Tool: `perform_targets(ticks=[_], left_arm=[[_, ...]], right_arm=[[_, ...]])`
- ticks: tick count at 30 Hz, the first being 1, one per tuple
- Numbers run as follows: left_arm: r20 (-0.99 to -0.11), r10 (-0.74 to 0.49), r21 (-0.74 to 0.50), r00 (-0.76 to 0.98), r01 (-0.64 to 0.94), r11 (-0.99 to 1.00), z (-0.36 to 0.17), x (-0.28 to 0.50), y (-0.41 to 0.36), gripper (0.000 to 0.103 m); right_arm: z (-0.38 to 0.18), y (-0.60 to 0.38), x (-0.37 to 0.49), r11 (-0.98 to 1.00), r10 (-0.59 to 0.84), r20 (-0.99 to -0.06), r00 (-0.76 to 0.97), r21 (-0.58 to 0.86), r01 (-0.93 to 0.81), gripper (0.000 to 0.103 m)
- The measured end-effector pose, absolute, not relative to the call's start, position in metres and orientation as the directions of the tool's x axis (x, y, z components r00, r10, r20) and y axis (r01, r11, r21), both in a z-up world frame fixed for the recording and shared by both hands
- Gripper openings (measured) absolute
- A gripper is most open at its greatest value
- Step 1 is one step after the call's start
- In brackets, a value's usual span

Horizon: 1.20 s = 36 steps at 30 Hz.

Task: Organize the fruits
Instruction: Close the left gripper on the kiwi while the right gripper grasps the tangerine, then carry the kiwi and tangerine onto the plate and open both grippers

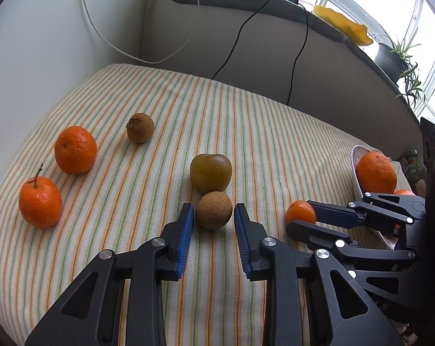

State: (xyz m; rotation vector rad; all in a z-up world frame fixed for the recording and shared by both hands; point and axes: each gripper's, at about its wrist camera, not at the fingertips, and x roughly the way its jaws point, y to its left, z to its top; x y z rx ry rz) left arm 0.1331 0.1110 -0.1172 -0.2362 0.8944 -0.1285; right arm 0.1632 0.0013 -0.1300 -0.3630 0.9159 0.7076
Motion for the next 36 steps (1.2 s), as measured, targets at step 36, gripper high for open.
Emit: perform_targets(ticks=[36], left_arm=[[-0.677, -0.367, -0.291, 0.638, 0.226, 0.929, -0.07, 0.108, 0.02, 0.024]], right_arm=[[-0.05, -0.122, 0.117, 0.817, 0.449, -0.679, 0.581, 0.048, -0.575, 0.024]])
